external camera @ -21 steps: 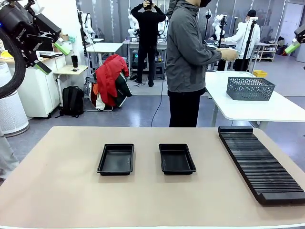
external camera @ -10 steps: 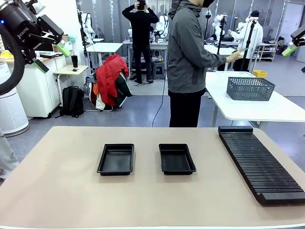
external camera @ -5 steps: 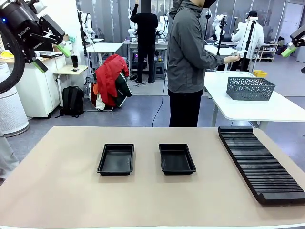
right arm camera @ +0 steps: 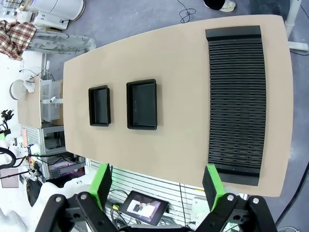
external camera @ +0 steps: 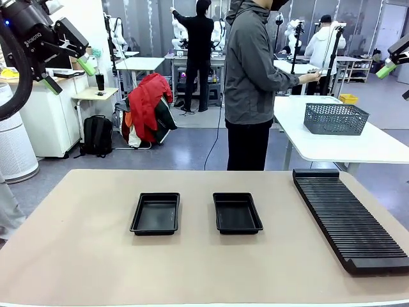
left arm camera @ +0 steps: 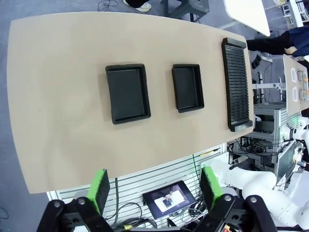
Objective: Inspect and transfer BCBs to ESD trays.
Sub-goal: Pick up the Blank PCB from the PCB Rack and place it in the left ESD tray.
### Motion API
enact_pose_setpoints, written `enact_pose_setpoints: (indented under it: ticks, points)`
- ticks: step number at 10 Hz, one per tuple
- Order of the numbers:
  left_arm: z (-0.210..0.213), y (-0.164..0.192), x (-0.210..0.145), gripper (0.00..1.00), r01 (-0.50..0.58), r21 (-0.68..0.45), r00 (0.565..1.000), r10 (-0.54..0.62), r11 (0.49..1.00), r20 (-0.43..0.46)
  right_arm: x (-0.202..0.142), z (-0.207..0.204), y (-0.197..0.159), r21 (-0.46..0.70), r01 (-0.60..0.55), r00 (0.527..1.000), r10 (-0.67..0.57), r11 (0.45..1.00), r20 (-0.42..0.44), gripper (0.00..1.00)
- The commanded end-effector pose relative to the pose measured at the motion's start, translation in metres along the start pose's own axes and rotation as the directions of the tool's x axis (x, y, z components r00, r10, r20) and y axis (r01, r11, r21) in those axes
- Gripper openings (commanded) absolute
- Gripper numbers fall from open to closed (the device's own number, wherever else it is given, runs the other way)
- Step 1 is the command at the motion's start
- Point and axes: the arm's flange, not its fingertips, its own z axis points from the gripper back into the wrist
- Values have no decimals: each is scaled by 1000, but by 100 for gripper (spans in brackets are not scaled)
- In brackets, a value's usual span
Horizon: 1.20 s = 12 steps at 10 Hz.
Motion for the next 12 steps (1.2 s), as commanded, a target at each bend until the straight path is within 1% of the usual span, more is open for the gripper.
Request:
enact_pose_setpoints:
  ticks: [1,5,6,7,8,9,10,12]
  points:
    - [2,-3,2,100,-30,37,999,30,999,14,1,-3,4,-32,20,1000,-20,999,15,100]
    - [3,-6,2,100,-33,55,999,32,998,15,2,-4,1,-27,20,1000,-20,999,11,100]
    - [2,-6,2,100,-34,53,999,34,998,9,1,-4,1,-28,20,1000,-20,999,10,100]
    - [1,-5,3,100,-45,44,999,46,998,-22,0,-3,0,-29,22,1000,-22,999,10,100]
    - [2,-4,0,100,-8,25,1000,8,1000,8,0,-3,1,-32,22,1000,-22,999,8,100]
    - [2,-4,0,100,-8,25,1000,8,1000,8,0,-4,2,-35,20,1000,-20,999,4,100]
    - [2,-4,0,100,-8,25,1000,8,1000,8,1,-1,-1,-1,1,1000,-1,1000,-1,100]
    - [2,-4,0,100,-8,25,1000,8,1000,8,1,-1,-1,-1,1,1000,-1,1000,-1,100]
